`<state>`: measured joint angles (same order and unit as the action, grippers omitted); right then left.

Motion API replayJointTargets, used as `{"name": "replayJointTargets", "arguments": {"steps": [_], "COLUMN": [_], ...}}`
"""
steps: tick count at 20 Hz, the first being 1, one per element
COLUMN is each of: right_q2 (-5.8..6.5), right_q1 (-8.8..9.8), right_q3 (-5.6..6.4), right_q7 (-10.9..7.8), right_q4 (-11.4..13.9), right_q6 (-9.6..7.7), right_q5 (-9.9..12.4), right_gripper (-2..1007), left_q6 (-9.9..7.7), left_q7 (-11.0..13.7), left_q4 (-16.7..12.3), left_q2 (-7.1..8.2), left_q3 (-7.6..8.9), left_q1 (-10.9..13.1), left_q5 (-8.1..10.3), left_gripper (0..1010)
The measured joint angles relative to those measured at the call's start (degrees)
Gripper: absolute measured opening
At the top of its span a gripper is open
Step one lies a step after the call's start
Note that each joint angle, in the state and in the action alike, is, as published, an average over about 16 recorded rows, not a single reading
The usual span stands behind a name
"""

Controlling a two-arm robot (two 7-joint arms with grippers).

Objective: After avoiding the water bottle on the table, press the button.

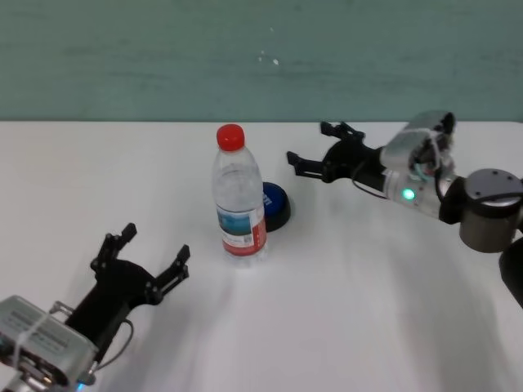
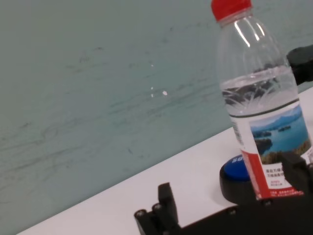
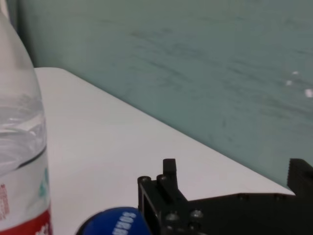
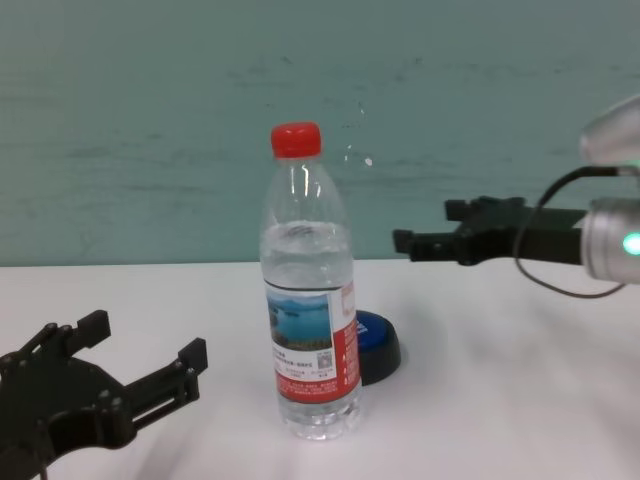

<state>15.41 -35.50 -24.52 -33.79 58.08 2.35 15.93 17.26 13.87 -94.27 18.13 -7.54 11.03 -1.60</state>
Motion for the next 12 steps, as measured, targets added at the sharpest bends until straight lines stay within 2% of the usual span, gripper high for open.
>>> {"name": "replayJointTargets", "arguments": {"steps": [6,12], "right_q2": [3.71,6.34], "right_q1": [5.63,11.61], "right_q3": [1.72,4.01], "right_q7": [3.90,8.13], "right_q4": [8.9,17.5], "right_q6": [-2.42,-4.02], "right_q5": [1.2,1.8], "right_gripper": [1004,1004], "left_q6": [0.00,0.00], "left_q7": [0.0,0.0], "left_q4": [0.0,0.0], "left_q2": [0.00,0.00], "left_q3": [0.00,0.00], "left_q1": [0.0,0.0], "left_q5": [0.00,0.00], "left_gripper": [1000,1000]}}
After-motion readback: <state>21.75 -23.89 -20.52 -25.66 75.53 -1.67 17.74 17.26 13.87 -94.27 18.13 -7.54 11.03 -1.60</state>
